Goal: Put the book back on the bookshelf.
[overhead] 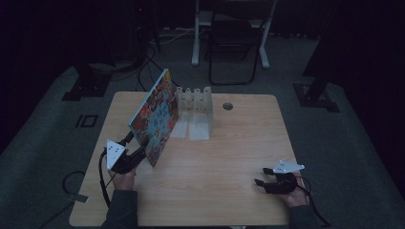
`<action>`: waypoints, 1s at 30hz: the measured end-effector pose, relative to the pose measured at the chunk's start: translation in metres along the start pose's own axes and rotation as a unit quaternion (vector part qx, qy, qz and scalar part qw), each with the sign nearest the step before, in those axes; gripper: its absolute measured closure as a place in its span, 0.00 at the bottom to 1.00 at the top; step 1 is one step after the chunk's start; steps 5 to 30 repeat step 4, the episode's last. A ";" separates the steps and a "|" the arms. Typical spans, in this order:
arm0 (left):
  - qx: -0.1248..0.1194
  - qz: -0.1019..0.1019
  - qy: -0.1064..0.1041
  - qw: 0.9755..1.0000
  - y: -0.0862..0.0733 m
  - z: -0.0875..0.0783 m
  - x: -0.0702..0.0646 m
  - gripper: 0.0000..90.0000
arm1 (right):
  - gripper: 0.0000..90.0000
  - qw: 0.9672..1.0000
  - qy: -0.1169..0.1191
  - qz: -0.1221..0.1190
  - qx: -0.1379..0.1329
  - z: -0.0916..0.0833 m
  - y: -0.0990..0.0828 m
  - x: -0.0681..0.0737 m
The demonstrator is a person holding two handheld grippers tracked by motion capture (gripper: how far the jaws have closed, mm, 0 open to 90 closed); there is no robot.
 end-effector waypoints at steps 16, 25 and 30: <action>-0.004 0.001 -0.003 1.000 0.002 -0.005 0.000 0.46 | 0.39 1.000 0.001 0.002 0.000 0.000 0.000 0.000; -0.004 0.001 -0.003 1.000 0.002 -0.005 0.000 0.46 | 0.39 1.000 0.001 0.002 0.000 0.000 0.000 0.000; -0.004 0.001 -0.003 1.000 0.002 -0.005 0.000 0.46 | 0.39 1.000 0.001 0.002 0.000 0.000 0.000 0.000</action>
Point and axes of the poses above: each handheld gripper's, and its own axes: z roughly forward along the jaws, y roughly out of its top, x roughly to its left, the point moved 8 cm from there along z, roughly forward along the jaws, and after that the axes turned 5 degrees about y, right-handed, at the moved point
